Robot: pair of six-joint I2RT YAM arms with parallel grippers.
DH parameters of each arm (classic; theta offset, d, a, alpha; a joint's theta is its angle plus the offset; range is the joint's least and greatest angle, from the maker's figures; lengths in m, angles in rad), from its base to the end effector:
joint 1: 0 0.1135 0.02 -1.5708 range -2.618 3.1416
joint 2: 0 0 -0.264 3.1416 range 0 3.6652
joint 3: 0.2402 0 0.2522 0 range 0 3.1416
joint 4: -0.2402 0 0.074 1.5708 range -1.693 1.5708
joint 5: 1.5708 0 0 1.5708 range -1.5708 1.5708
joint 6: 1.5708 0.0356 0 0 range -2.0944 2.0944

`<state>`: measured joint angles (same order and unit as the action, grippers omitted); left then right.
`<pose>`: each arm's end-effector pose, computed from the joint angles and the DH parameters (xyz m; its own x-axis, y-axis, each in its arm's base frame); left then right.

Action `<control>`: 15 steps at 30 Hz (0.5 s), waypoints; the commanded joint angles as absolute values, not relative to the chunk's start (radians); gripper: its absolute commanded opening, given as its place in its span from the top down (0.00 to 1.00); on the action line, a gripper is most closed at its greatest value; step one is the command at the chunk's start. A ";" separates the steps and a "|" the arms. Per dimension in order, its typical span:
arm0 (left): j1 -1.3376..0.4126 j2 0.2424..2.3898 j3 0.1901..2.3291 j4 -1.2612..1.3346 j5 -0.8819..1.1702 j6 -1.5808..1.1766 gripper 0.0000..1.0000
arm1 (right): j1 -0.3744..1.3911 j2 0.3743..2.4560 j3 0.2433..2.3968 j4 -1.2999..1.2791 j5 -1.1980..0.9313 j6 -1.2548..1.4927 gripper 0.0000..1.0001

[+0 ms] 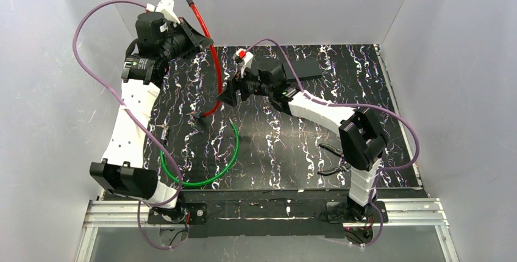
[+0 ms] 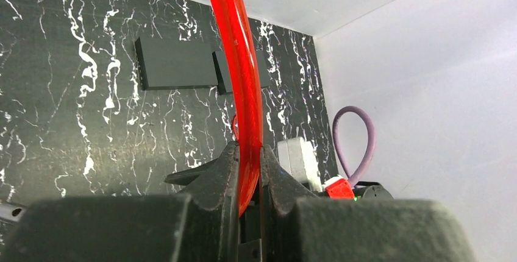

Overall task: Lock with the key
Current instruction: Pick up the lock from the center of the board.

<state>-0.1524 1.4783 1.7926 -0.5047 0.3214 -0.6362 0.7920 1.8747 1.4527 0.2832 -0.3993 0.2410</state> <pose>0.3105 -0.0591 0.4888 -0.4182 -0.5061 -0.7543 0.2513 0.7335 -0.6315 0.3082 0.3320 0.3050 -0.3154 -0.0066 -0.9489 -0.8763 0.3858 0.2886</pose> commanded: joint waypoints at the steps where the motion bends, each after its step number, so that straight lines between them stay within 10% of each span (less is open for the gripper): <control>1: -0.152 1.435 1.769 -0.445 0.315 -0.709 1.00 | 0.819 1.890 1.550 0.318 -0.378 0.193 0.18; 7: -0.152 1.426 1.756 -0.434 0.324 -0.777 1.00 | 0.844 1.924 1.608 0.286 -0.359 0.181 0.41; 12: -0.147 1.410 1.758 -0.452 0.320 -0.758 1.00 | 0.840 1.909 1.648 0.228 -0.362 0.126 0.97; 15: -0.113 1.402 1.761 -0.489 0.360 -0.709 0.99 | 0.798 1.858 1.662 0.201 -0.418 0.109 0.99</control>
<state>-0.1462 1.4760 1.7500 -0.4728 0.3232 -0.7528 0.8455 1.9251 1.5979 0.2238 -0.3795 0.1586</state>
